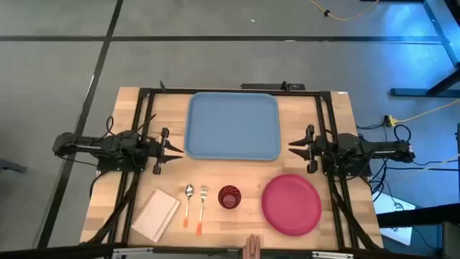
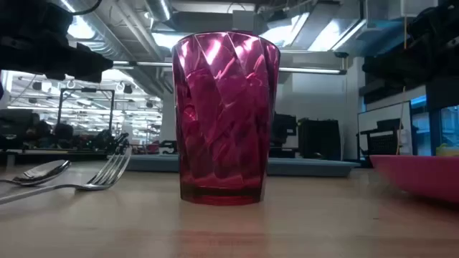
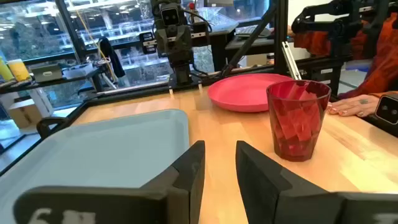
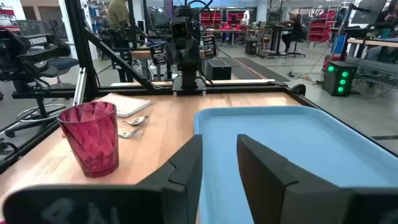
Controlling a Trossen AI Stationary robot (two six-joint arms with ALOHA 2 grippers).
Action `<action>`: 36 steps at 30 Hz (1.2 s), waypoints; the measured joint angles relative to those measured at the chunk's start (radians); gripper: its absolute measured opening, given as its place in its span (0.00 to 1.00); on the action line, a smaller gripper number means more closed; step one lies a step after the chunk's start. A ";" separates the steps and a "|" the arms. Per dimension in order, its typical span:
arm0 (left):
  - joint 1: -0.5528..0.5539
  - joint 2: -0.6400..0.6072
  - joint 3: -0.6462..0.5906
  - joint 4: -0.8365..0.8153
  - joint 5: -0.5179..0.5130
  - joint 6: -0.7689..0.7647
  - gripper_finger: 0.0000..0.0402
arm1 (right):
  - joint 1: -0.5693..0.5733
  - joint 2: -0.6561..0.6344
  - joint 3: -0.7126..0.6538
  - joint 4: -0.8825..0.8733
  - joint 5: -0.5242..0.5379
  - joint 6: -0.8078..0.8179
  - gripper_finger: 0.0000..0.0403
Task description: Pick and place plate/cup/fork/spoon on tray
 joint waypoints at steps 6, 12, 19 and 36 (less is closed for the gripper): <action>0.000 0.000 0.000 0.000 0.000 0.000 0.21 | 0.000 0.000 0.000 0.000 0.000 0.000 0.26; 0.000 0.000 0.000 0.000 0.000 0.000 0.21 | 0.000 0.000 0.000 0.000 0.000 0.000 0.26; 0.000 0.000 0.000 0.000 0.000 0.000 0.21 | 0.000 0.000 0.000 0.000 0.000 0.000 0.26; 0.000 0.000 0.000 0.000 0.000 0.000 0.21 | 0.000 0.000 0.000 0.026 0.001 -0.119 0.26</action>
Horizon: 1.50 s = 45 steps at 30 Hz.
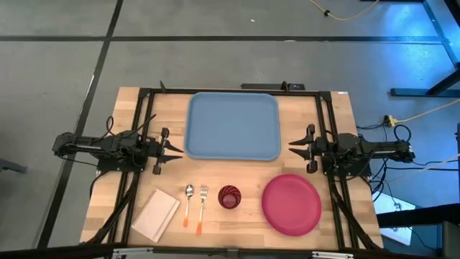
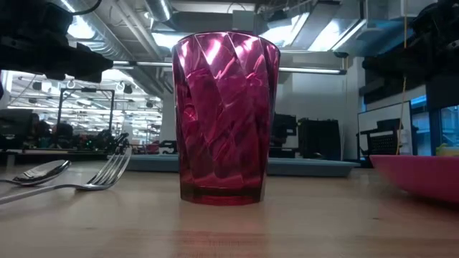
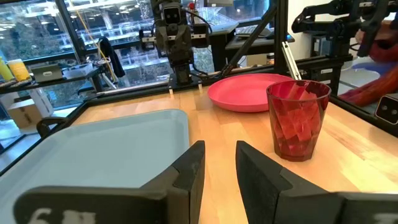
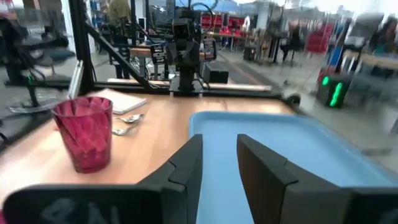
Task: Pick and place plate/cup/fork/spoon on tray
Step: Put the pink plate on the bottom middle of the blue serving tray
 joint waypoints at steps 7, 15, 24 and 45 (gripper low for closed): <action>0.000 0.000 0.000 0.000 0.000 0.000 0.21 | 0.000 -0.001 0.000 0.040 -0.043 0.181 0.26; 0.000 0.000 0.000 0.000 0.000 0.000 0.21 | 0.000 -0.002 0.000 0.163 -0.090 0.177 0.26; 0.000 0.000 0.000 0.000 0.000 0.018 0.21 | 0.000 -0.001 0.000 0.198 -0.139 0.337 0.26; 0.000 0.000 0.000 0.095 0.056 -0.012 0.21 | 0.000 0.000 -0.038 0.241 -0.195 0.359 0.26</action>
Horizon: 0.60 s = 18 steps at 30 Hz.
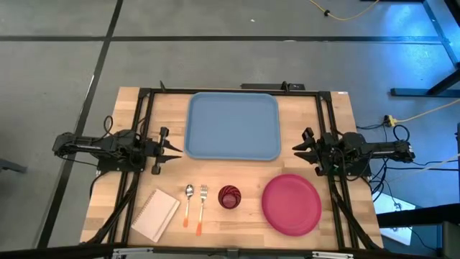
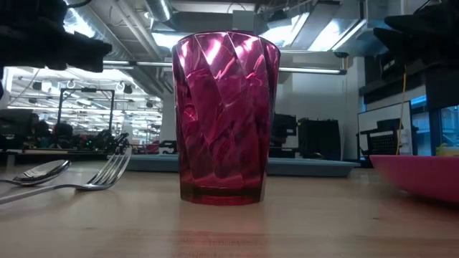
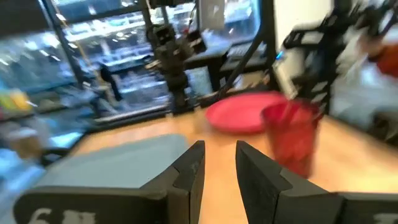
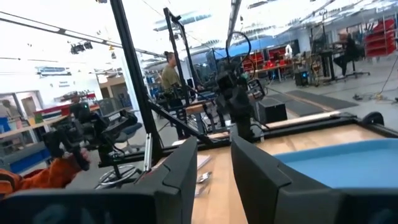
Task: Pick and place plate/cup/fork/spoon on tray
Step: Put the pink plate on the bottom middle of the blue serving tray
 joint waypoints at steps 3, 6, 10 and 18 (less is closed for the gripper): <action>0.000 0.000 0.000 0.022 0.030 -0.115 0.21 | 0.000 0.000 0.000 0.001 0.000 -0.008 0.26; 0.000 0.000 0.000 0.046 0.027 -0.175 0.21 | 0.000 0.000 0.000 0.004 -0.001 -0.004 0.26; 0.000 0.000 0.000 0.081 0.018 -0.339 0.21 | 0.000 0.000 0.000 0.004 -0.079 0.003 0.26; 0.000 0.000 0.000 0.167 -0.264 -0.174 0.21 | 0.000 0.000 0.000 0.005 -0.182 0.127 0.26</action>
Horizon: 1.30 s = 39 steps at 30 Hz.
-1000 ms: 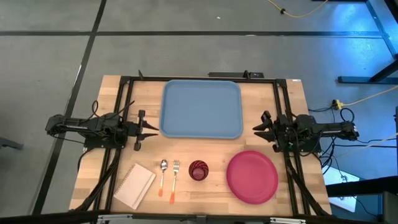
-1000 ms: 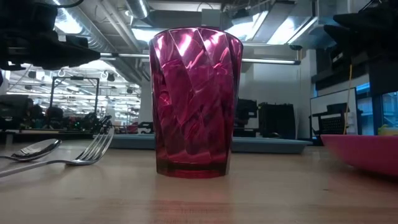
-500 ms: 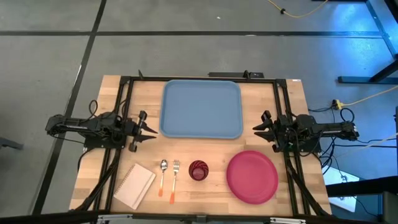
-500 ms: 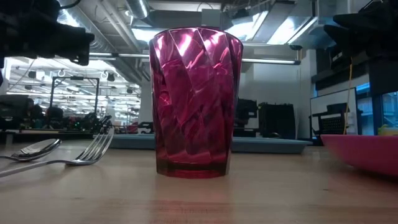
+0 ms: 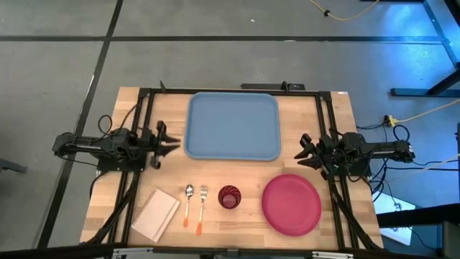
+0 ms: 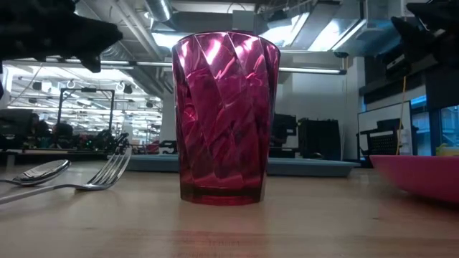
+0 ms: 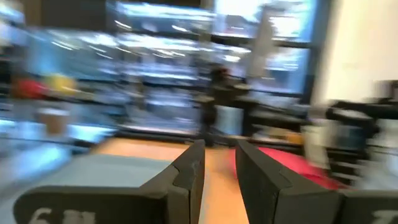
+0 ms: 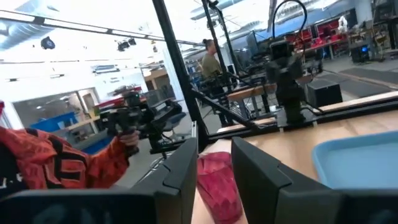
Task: Pick and place plate/cup/fork/spoon on tray
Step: Put the pink plate on the bottom middle of the blue serving tray
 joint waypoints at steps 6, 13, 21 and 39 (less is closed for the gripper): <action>0.000 0.002 0.000 0.010 -0.099 -0.005 0.21 | 0.000 -0.001 0.010 0.154 0.109 -0.042 0.26; 0.000 0.003 0.000 0.009 -0.015 -0.023 0.21 | 0.002 0.130 0.266 -0.062 0.072 -0.114 0.26; 0.000 0.003 0.000 -0.012 -0.024 -0.024 0.21 | 0.001 0.628 0.661 -0.818 0.139 0.114 0.26; 0.000 0.003 0.000 -0.021 -0.025 0.001 0.21 | 0.194 1.215 0.954 -1.326 -0.008 0.057 0.26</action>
